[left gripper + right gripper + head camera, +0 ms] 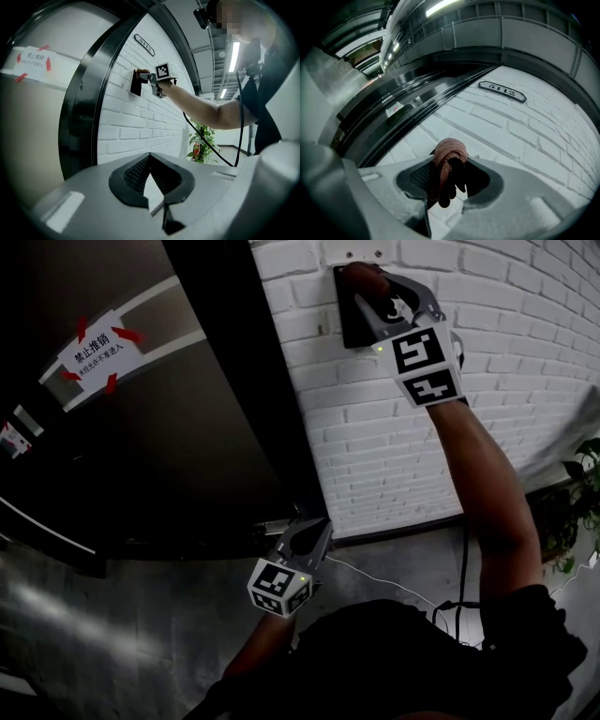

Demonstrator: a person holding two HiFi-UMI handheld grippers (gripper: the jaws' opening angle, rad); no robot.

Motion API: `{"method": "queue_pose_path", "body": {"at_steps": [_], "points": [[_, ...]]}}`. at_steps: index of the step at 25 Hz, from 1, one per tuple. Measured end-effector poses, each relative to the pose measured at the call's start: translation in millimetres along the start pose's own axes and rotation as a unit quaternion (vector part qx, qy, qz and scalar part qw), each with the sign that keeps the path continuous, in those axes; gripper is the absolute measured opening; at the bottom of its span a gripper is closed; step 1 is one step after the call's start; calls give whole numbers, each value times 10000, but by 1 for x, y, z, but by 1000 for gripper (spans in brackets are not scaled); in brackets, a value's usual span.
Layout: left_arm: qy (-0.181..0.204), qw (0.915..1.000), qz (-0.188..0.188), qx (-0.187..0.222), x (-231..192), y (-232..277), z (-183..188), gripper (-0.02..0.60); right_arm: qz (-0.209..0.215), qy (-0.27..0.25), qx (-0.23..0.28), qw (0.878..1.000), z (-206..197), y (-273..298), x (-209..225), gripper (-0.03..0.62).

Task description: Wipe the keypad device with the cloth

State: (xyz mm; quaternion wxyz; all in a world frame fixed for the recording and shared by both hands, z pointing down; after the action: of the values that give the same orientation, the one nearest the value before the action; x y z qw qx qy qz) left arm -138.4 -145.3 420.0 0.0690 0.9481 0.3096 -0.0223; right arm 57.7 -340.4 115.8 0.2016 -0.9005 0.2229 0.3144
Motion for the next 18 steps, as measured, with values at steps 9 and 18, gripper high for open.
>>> {"method": "queue_pose_path", "body": {"at_steps": [9,18], "points": [[41,9999,-93,-22,3,4,1,16,-117,-37,-138,9998,-8,-8,13,144],[34,10000,-88,-26,2,3,3,17,-237,-26,-267,9994,-16,-13,22,144]]}}
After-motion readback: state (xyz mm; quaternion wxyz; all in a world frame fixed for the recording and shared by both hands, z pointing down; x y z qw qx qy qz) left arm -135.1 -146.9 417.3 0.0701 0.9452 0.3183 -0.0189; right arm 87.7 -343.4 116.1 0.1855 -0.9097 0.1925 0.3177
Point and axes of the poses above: the fingertips, and each gripper's own axes: y forward along the fingers, x to its right, z out of its top, the point moved 10 cm from there along -y, backward along the fingers, and after that the axes turned 6 degrees about z, right-handed, at the moved point
